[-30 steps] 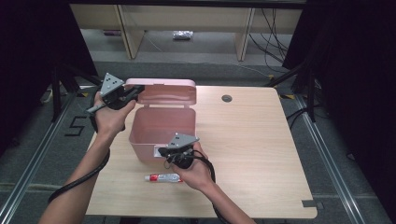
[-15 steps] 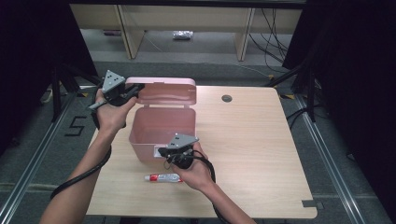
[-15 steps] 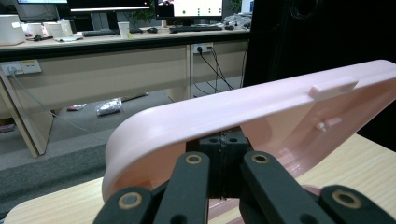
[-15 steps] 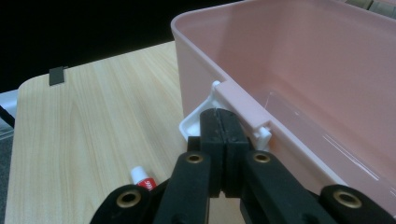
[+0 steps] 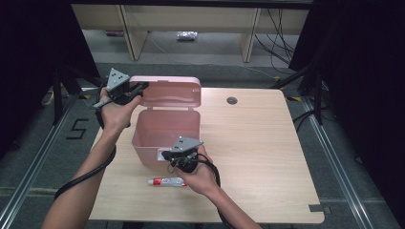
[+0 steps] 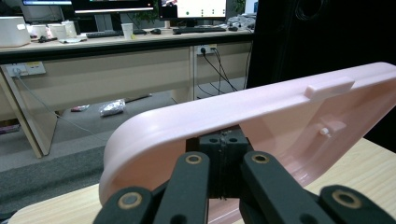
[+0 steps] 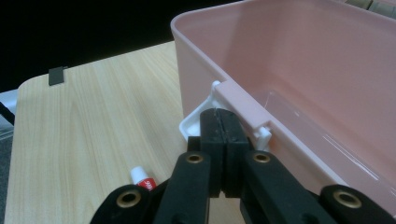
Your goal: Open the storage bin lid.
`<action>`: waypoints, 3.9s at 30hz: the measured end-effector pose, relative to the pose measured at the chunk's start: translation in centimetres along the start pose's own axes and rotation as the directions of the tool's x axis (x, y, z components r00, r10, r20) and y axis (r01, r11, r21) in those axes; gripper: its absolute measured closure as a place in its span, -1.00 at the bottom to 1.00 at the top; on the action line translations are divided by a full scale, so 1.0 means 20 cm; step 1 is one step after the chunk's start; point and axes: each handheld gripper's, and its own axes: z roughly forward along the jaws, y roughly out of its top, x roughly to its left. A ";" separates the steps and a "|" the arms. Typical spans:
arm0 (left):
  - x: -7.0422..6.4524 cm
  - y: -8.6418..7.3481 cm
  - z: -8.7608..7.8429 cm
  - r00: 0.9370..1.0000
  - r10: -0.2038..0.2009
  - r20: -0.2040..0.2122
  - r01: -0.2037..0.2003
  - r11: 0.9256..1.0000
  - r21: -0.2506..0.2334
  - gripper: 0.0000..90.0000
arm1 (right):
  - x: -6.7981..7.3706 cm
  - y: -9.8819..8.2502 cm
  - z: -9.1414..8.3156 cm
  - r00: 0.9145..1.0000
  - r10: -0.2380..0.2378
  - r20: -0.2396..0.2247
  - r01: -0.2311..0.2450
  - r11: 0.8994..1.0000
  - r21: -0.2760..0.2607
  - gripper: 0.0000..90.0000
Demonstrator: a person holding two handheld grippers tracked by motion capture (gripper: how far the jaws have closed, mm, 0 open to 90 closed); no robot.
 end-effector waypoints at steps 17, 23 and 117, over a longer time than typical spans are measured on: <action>0.01 0.02 0.04 1.000 0.011 -0.019 -0.011 1.000 0.003 1.00 | 0.00 0.00 0.01 1.000 -0.017 0.006 0.017 1.000 -0.015 1.00; 0.02 0.02 0.05 1.000 0.015 -0.024 -0.015 1.000 0.003 1.00 | 0.00 0.00 0.01 1.000 -0.018 0.006 0.018 1.000 -0.017 1.00; 0.10 -0.16 0.33 0.993 0.057 -0.107 -0.038 0.985 0.167 1.00 | 0.00 -0.01 0.00 1.000 -0.025 0.001 0.025 1.000 -0.011 1.00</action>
